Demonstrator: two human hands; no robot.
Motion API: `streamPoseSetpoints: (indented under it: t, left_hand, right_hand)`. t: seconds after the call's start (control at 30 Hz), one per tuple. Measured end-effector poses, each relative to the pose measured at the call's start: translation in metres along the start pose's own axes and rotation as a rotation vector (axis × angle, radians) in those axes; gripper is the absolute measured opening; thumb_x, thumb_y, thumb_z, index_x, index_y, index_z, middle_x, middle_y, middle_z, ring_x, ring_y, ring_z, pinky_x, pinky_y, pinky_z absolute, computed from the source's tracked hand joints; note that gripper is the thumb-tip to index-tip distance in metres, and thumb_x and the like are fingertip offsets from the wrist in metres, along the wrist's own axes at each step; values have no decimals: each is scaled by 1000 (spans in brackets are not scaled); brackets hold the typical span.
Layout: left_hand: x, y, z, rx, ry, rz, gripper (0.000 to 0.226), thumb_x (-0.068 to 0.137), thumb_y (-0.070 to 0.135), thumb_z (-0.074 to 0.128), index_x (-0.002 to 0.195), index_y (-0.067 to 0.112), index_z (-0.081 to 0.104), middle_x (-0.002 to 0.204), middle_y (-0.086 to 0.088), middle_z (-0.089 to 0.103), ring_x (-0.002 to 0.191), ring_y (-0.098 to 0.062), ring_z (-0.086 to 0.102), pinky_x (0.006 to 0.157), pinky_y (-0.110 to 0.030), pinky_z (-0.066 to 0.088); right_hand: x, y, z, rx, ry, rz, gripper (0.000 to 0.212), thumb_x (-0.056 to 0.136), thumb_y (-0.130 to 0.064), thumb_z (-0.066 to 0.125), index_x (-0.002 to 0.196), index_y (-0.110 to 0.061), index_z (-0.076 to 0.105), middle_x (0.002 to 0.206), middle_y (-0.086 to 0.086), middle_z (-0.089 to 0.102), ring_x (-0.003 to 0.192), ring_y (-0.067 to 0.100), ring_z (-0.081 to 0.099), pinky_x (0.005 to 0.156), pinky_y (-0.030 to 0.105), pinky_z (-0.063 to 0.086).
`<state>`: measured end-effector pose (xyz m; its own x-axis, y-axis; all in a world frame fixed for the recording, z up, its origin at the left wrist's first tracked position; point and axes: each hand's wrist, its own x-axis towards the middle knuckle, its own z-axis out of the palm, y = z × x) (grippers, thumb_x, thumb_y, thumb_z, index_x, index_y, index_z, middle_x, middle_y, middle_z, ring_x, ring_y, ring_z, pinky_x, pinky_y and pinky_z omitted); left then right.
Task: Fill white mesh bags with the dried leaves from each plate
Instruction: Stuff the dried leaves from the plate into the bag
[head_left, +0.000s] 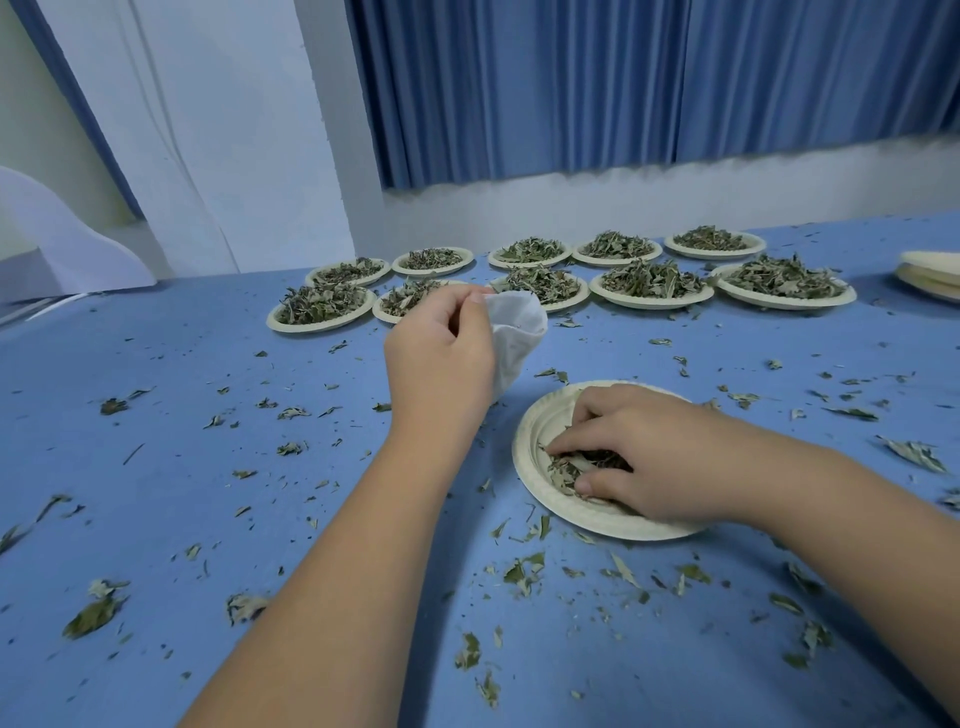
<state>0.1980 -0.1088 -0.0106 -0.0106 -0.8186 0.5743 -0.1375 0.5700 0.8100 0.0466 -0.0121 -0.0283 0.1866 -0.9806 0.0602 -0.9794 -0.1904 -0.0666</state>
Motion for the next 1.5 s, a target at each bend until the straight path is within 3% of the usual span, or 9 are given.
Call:
streamPoseSetpoints:
  t: [0.23, 0.47, 0.63, 0.77, 1.03, 1.13, 1.27, 1.4, 1.5]
  left_hand:
    - [-4, -2, 2, 98, -49, 62, 21, 96, 20, 52, 93, 22, 73, 85, 18, 66, 83, 7, 57, 72, -8, 41]
    - [-2, -1, -2, 223, 6, 272, 21, 94, 15, 52, 93, 13, 72, 77, 23, 58, 79, 9, 50, 72, 0, 33]
    - [-1, -4, -6, 386, -32, 409, 19, 94, 7, 53, 98, 4, 71, 91, -2, 70, 84, -4, 50, 74, -3, 32]
    - [-3, -5, -4, 407, -109, 371, 19, 95, 9, 53, 99, 6, 71, 95, -3, 71, 87, -12, 58, 73, -14, 37]
    - [-8, -2, 3, 430, -270, 257, 21, 98, 17, 51, 98, 13, 72, 81, 8, 61, 76, -8, 50, 66, -22, 40]
    - [-10, 1, 5, 457, -354, 258, 23, 99, 18, 50, 101, 13, 72, 91, 5, 66, 81, -5, 50, 66, -16, 36]
    - [-13, 9, 7, 516, -403, 278, 25, 100, 21, 48, 106, 14, 71, 100, 2, 69, 90, -10, 56, 76, -25, 43]
    - [-20, 16, 12, 513, -448, 301, 24, 99, 20, 48, 103, 14, 72, 98, 0, 70, 95, -16, 59, 81, -33, 45]
    - [-26, 20, 16, 497, -489, 305, 24, 98, 18, 49, 100, 14, 73, 92, -2, 69, 91, -18, 59, 81, -37, 46]
  right_hand:
    - [4, -4, 2, 19, 52, 8, 34, 92, -42, 56, 124, -34, 61, 113, -14, 51, 111, 11, 48, 92, 30, 42]
    - [5, -4, 5, 4, 120, -41, 23, 93, -37, 56, 107, -26, 70, 104, -9, 58, 100, 11, 53, 86, 32, 44]
    - [1, -1, 0, 151, 165, -14, 17, 90, -34, 62, 102, -29, 72, 95, -17, 59, 92, 3, 53, 80, 19, 41]
    - [-4, 5, -9, 378, 216, 81, 7, 84, -33, 69, 88, -37, 71, 89, -23, 61, 86, -4, 54, 72, 8, 37]
    - [-16, 11, -31, 731, 344, 184, 10, 78, -27, 75, 78, -36, 73, 77, -15, 70, 66, 2, 62, 63, 14, 47]
    - [-18, 12, -35, 816, 388, 196, 7, 78, -23, 76, 78, -30, 75, 76, -6, 72, 68, 11, 64, 65, 19, 49]
    - [-12, 8, -30, 792, 459, 226, 12, 79, -23, 75, 72, -33, 73, 70, -9, 70, 56, -2, 58, 52, 8, 43]
    - [-4, 3, -20, 600, 494, 287, 16, 81, -28, 71, 68, -38, 69, 66, -12, 68, 60, 2, 58, 53, 12, 42]
    - [2, -1, -15, 497, 532, 305, 10, 81, -25, 67, 74, -27, 74, 69, -6, 69, 64, 8, 58, 59, 19, 44]
